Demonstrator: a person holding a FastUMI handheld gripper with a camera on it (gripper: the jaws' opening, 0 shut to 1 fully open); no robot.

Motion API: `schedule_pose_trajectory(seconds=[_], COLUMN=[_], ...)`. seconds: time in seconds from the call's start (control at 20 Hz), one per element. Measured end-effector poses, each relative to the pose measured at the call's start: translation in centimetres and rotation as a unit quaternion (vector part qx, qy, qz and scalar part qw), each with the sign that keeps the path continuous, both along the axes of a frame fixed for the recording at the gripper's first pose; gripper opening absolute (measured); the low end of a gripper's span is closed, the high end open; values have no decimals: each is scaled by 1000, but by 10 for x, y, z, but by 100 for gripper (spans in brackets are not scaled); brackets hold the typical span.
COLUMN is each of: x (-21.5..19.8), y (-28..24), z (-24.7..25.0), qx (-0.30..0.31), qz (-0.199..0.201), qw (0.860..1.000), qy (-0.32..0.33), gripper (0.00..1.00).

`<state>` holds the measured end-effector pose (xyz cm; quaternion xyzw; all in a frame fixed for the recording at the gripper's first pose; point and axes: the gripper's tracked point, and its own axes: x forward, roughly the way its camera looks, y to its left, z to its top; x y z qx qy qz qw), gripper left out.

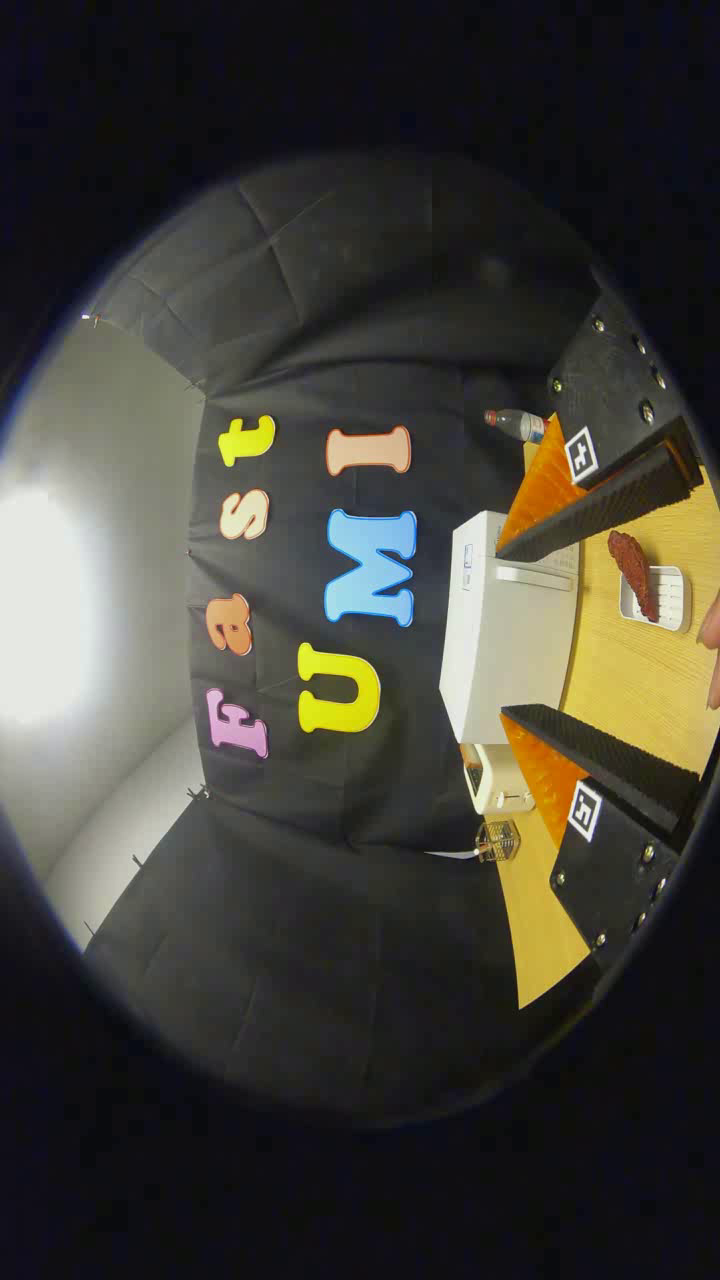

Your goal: Open the microwave, put the food inside, and close the microwave door.

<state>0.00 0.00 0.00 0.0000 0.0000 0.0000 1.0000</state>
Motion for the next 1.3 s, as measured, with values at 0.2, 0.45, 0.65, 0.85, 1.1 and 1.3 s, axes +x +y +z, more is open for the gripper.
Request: schedule_pose_trajectory(seconds=[0.2, 0.45, 0.65, 0.85, 1.1, 1.3], x=[4, 4, 5, 5, 17, 42], y=[2, 2, 2, -1, -12, -27], z=[-2, -2, -1, -1, -2, -17], qx=[3, 0, 1, 1, -3, 13], qz=[4, 1, 0, -5, -17, -31], qw=[1000, 1000, 1000, 1000, 1000, 999], qy=[4, 1, 1, -2, -7, 2], gripper=[92, 92, 92, 92, 92, 92])
